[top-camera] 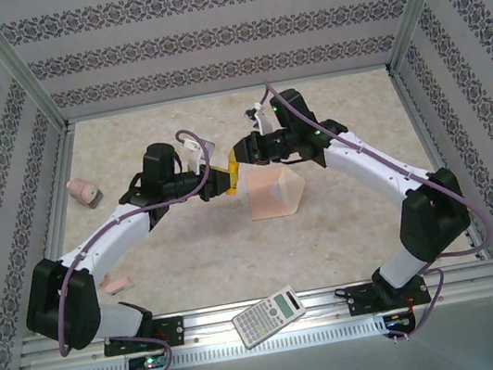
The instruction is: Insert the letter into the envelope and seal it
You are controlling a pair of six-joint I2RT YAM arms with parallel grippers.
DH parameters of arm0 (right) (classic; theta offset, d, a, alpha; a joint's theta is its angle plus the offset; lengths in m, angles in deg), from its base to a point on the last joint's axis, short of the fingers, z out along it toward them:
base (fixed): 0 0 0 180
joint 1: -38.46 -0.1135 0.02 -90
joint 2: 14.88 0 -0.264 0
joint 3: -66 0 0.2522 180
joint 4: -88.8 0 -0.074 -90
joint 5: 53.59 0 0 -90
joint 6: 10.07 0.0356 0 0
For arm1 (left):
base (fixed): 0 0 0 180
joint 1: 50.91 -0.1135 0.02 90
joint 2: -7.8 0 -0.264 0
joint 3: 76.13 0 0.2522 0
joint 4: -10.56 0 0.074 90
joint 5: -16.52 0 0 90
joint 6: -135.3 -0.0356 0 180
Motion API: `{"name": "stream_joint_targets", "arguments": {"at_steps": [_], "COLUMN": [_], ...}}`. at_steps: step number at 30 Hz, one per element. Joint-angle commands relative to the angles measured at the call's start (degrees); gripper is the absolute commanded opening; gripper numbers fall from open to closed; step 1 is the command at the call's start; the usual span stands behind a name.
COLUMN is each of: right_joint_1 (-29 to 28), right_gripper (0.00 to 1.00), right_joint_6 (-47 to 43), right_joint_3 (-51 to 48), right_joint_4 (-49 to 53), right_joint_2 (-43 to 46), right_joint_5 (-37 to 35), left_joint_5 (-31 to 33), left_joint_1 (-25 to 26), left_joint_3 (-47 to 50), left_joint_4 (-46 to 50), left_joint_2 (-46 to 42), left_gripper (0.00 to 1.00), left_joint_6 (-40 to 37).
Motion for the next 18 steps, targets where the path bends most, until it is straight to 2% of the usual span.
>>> {"name": "stream_joint_targets", "arguments": {"at_steps": [1, 18], "right_joint_1": [6.2, 10.2], "right_gripper": [0.00, 0.00], "right_joint_6": [1.2, -0.3], "right_joint_3": [6.8, 10.6], "right_joint_4": [-12.1, -10.0], "right_joint_2": [0.6, 0.8], "right_joint_5": [-8.3, -9.5], "left_joint_5": [-5.6, -6.1], "left_joint_1": [2.2, 2.9], "left_joint_3": [4.5, 6.7], "left_joint_4": [10.2, 10.4], "left_joint_2": [-0.4, 0.0], "left_gripper": [0.00, 0.00], "left_joint_6": [-0.4, -0.2]}}
